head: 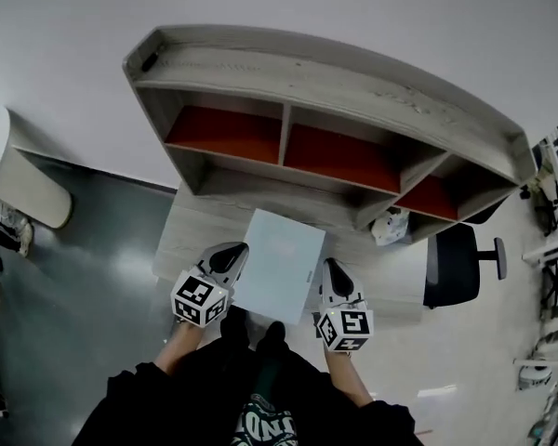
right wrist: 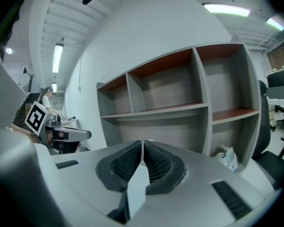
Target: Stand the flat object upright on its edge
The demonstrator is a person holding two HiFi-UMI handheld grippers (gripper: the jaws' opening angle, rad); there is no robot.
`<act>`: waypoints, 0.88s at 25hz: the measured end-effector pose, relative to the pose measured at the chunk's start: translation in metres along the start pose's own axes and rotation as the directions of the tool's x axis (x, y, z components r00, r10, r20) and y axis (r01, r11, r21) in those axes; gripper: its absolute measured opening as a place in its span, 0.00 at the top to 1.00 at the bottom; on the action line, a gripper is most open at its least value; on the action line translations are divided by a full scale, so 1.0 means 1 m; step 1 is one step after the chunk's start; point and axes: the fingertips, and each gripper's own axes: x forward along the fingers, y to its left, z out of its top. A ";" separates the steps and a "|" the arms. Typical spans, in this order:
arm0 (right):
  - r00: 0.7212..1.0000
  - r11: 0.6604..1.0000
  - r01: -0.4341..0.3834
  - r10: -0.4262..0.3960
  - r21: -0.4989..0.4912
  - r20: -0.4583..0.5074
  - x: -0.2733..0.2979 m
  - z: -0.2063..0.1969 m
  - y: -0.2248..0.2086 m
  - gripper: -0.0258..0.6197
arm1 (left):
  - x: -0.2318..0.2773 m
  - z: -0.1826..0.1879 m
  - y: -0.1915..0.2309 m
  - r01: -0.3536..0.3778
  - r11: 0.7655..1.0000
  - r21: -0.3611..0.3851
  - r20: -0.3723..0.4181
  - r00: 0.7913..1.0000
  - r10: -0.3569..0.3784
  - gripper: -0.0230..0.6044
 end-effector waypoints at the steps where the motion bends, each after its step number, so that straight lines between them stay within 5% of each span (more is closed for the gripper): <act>1: 1.000 1.000 0.020 -0.020 0.003 0.001 0.001 0.001 -0.004 0.90 | 0.008 0.001 0.000 0.024 1.000 0.010 -0.006 1.000 -0.024 0.94; 9: 0.994 0.994 0.106 -0.106 0.024 -0.020 0.014 -0.005 -0.013 0.90 | 0.047 -0.006 0.009 0.138 0.990 0.036 -0.058 0.989 -0.136 0.94; 22: 0.990 0.991 0.130 -0.128 0.034 -0.063 0.033 -0.020 -0.009 0.90 | 0.052 -0.016 0.034 0.155 0.988 0.009 -0.087 0.984 -0.153 0.94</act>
